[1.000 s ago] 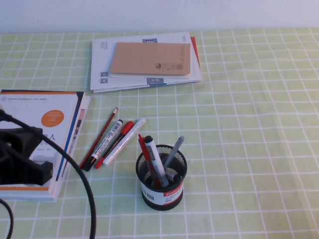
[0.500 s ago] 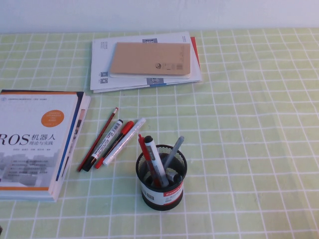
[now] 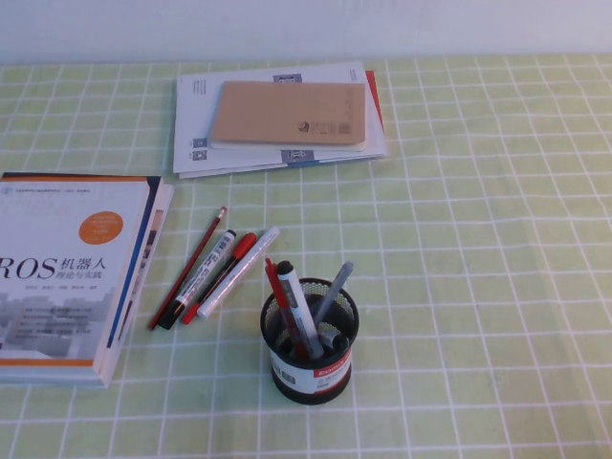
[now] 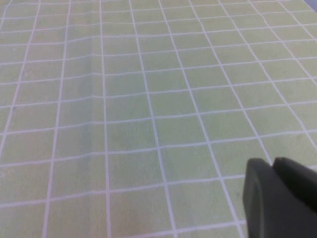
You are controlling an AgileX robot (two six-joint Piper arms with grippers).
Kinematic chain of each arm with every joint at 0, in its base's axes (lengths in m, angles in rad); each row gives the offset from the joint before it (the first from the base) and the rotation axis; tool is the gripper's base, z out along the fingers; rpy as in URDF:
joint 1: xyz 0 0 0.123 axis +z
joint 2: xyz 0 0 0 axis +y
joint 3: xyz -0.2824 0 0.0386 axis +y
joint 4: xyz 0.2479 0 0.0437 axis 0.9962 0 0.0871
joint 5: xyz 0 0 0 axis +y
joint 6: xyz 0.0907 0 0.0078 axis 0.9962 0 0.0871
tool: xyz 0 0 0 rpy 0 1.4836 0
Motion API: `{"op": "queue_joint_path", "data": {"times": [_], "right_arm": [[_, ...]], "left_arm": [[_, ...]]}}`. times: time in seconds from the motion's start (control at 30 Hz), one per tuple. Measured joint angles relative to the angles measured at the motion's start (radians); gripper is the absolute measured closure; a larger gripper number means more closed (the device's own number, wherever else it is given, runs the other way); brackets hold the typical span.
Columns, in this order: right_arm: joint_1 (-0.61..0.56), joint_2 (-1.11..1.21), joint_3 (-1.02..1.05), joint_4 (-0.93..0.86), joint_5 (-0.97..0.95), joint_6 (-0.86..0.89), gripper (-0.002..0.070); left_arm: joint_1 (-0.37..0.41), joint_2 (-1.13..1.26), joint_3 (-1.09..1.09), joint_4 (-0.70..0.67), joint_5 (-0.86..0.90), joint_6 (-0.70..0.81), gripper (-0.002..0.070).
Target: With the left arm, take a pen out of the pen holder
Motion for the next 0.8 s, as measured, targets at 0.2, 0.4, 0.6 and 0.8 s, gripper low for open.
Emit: {"op": "queue_joint_path", "data": {"times": [0.2, 0.4, 0.6, 0.8], "right_arm": [[0.0, 0.0, 0.0, 0.0, 0.0, 0.0, 0.0689], [0.0, 0.0, 0.0, 0.0, 0.0, 0.0, 0.0689], [0.0, 0.0, 0.0, 0.0, 0.0, 0.0, 0.0689], [0.0, 0.0, 0.0, 0.0, 0.0, 0.0, 0.0689]], "left_arm": [[0.0, 0.0, 0.002, 0.012, 0.15, -0.002, 0.0676], [0.0, 0.0, 0.002, 0.019, 0.161, -0.002, 0.0676], [0.0, 0.0, 0.002, 0.033, 0.163, -0.002, 0.0676], [0.0, 0.0, 0.002, 0.033, 0.163, -0.002, 0.0677]]}}
